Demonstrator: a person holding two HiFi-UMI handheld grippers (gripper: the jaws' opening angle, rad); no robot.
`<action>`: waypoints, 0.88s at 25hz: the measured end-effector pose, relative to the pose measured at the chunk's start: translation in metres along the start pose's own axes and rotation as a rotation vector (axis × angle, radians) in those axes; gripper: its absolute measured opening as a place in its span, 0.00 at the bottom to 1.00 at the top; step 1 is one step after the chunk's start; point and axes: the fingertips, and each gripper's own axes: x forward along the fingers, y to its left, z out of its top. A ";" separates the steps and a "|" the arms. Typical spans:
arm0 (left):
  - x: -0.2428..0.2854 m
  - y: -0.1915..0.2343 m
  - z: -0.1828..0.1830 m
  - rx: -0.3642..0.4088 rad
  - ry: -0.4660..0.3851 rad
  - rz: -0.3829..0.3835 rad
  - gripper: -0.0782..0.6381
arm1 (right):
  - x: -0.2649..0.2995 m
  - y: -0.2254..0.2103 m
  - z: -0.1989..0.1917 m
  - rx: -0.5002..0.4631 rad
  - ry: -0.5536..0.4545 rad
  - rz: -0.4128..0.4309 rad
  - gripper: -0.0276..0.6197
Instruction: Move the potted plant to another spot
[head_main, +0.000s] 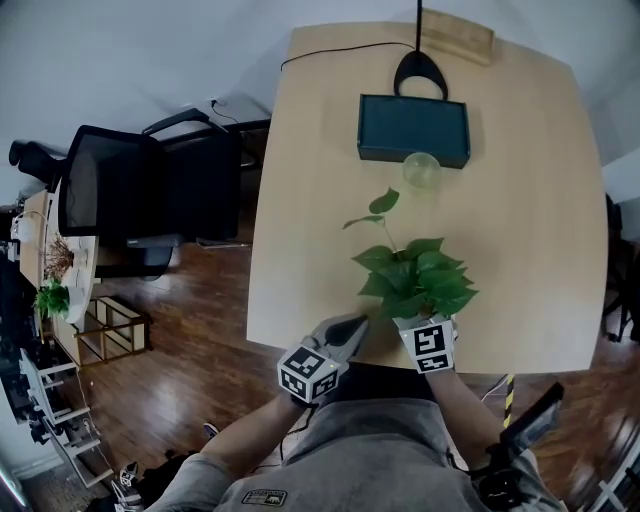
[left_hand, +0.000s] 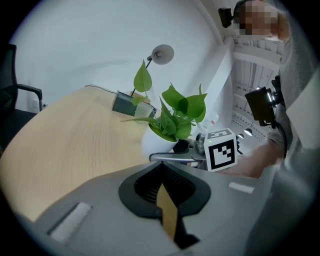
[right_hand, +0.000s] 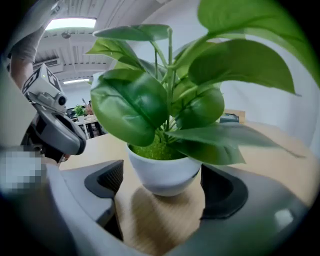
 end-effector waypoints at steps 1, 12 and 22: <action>-0.002 0.000 0.000 0.001 0.001 -0.002 0.10 | 0.003 -0.001 0.001 0.009 -0.005 -0.014 0.78; -0.014 -0.003 -0.007 0.023 0.033 -0.027 0.10 | 0.013 -0.009 0.011 0.042 -0.056 -0.077 0.77; -0.017 -0.002 -0.004 0.053 0.043 -0.051 0.10 | 0.013 -0.010 0.012 0.044 -0.090 -0.072 0.77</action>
